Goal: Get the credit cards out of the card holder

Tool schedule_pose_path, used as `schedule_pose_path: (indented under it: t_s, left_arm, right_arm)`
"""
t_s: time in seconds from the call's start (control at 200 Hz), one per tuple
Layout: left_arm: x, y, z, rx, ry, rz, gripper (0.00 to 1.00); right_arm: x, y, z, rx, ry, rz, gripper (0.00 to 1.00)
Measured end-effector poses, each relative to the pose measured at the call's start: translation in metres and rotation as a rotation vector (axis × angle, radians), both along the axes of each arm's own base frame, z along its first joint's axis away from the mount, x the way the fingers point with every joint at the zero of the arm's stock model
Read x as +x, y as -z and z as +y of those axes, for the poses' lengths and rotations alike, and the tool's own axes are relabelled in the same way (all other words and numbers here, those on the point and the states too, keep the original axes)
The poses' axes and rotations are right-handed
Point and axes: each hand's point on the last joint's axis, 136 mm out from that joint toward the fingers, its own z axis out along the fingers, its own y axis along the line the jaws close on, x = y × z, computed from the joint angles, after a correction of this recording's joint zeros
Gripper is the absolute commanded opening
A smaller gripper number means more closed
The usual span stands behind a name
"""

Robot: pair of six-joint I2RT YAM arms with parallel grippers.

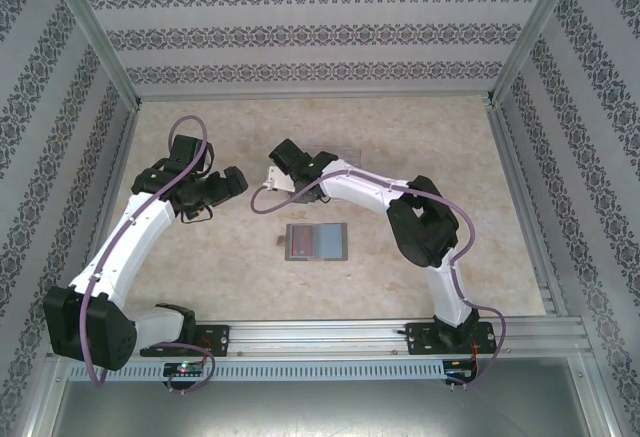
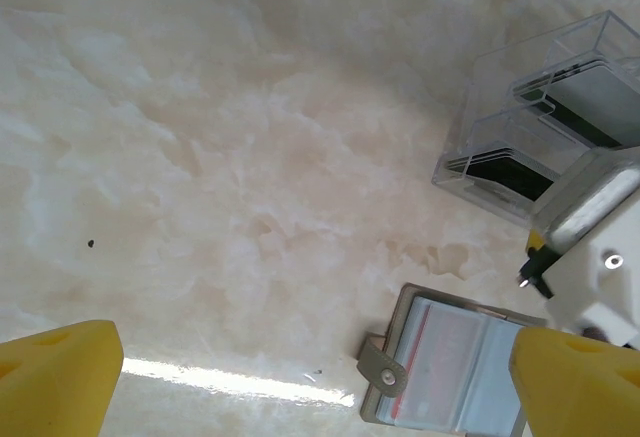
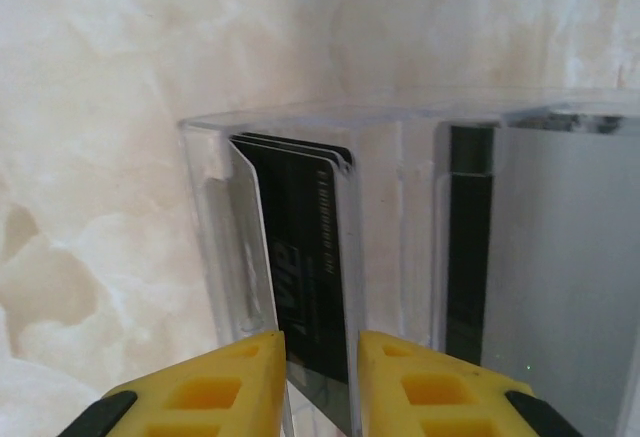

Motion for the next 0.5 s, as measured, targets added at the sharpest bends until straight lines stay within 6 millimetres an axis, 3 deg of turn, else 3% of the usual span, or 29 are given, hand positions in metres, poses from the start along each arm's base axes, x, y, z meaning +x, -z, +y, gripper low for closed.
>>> schedule_pose_path:
  t_s: [0.24, 0.505]
  left_arm:
    - [0.001, 0.004, -0.001, -0.002, 0.005, 0.014, 1.0]
    - [0.001, 0.005, -0.003, -0.012, 0.01, 0.019, 1.0]
  right_arm:
    - [0.013, 0.001, -0.009, 0.01, 0.058, -0.014, 0.28]
    - [0.012, -0.001, -0.002, 0.077, 0.083, 0.009, 0.39]
